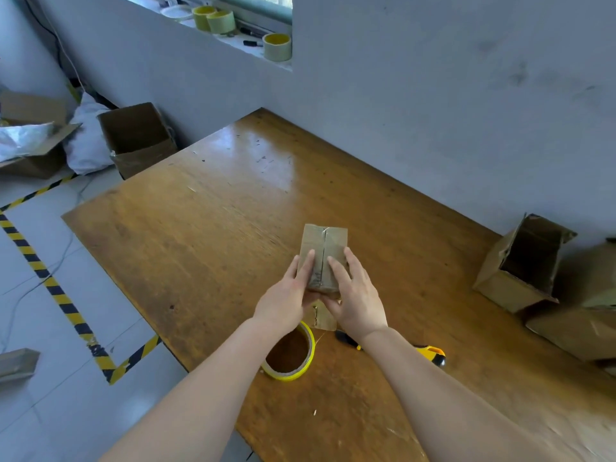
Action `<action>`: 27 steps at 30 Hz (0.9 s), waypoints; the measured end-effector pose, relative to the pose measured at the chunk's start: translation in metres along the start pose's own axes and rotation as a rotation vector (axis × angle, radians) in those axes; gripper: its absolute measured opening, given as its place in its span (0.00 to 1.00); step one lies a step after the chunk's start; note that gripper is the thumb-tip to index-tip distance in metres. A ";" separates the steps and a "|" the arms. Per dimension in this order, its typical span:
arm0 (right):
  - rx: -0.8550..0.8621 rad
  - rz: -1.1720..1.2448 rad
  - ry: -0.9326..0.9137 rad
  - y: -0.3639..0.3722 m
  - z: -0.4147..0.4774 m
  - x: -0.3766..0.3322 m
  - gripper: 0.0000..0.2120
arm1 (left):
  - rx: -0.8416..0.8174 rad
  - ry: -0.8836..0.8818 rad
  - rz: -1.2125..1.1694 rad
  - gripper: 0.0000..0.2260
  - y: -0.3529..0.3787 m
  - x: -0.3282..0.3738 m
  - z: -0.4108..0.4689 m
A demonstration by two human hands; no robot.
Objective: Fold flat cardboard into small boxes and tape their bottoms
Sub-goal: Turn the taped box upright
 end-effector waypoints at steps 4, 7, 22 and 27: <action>0.012 -0.005 -0.032 0.004 0.002 0.005 0.35 | 0.065 -0.002 0.105 0.36 0.001 -0.004 0.003; 0.012 0.003 -0.041 0.006 0.001 0.006 0.36 | 0.069 0.014 0.136 0.37 0.002 -0.004 0.005; 0.069 0.871 0.677 0.000 -0.017 0.058 0.23 | 0.151 -0.178 -0.697 0.32 -0.030 -0.026 0.003; 0.033 1.123 0.827 0.011 -0.022 0.054 0.25 | 0.068 -0.210 -1.180 0.30 -0.022 -0.021 0.001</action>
Point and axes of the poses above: each hand's wrist, its own z-axis towards the middle knuckle, its own y-axis out of the palm, x = y × z, the point moved 10 cm from there along z, towards the middle knuckle, and after that the axes turned 7 degrees about z, right-handed, at the moved point
